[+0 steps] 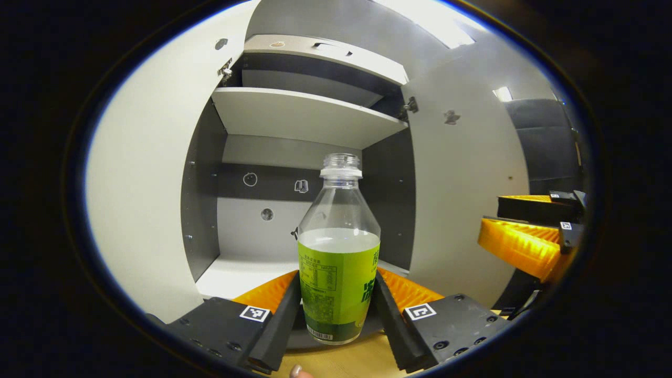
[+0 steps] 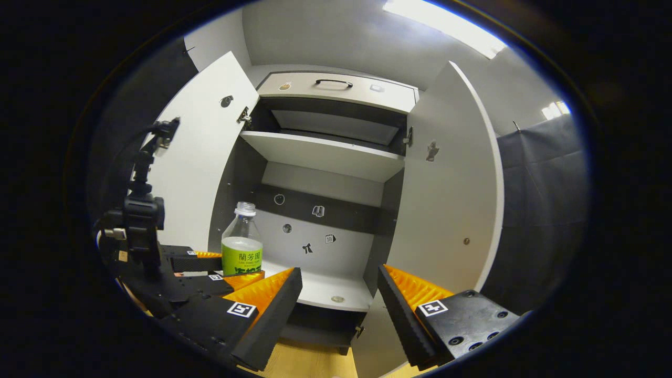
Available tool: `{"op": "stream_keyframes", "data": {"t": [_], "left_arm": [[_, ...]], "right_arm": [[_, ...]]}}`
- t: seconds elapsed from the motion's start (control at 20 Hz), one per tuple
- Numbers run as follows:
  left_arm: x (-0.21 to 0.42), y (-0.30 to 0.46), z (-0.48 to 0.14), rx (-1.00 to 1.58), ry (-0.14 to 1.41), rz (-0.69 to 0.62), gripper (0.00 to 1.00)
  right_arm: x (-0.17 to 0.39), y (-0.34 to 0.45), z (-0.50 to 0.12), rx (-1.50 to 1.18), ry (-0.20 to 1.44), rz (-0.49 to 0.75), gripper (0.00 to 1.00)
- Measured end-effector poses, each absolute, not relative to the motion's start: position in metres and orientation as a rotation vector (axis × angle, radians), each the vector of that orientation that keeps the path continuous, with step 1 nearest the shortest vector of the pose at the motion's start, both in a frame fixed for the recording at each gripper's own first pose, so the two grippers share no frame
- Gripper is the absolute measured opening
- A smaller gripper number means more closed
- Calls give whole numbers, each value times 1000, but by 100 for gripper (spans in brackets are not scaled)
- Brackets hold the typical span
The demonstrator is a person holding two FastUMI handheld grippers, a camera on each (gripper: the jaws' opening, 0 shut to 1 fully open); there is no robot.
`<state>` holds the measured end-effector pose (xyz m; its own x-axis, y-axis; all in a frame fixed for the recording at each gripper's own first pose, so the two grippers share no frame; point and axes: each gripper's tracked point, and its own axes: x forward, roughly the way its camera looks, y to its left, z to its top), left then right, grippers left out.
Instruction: Grasp the bottle in the cabinet with the left hand and place it on the coaster, then close the right door with the right hand and the left door with the left hand.
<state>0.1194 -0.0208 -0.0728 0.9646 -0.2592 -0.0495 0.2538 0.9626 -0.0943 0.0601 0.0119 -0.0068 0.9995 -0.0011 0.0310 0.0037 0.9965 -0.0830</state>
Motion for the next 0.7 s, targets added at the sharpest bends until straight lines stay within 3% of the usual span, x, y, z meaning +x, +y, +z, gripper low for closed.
{"op": "stream_keyframes", "data": {"t": [0.3, 0.7], "left_arm": [[34, -49, -105, -65, 98, -338, 78], [-22, -84, -200, -85, 177, -388, 78]], "right_arm": [[15, -11, -14, -111, 14, -98, 96], [9, -39, -50, -117, 100, -133, 96]]}}
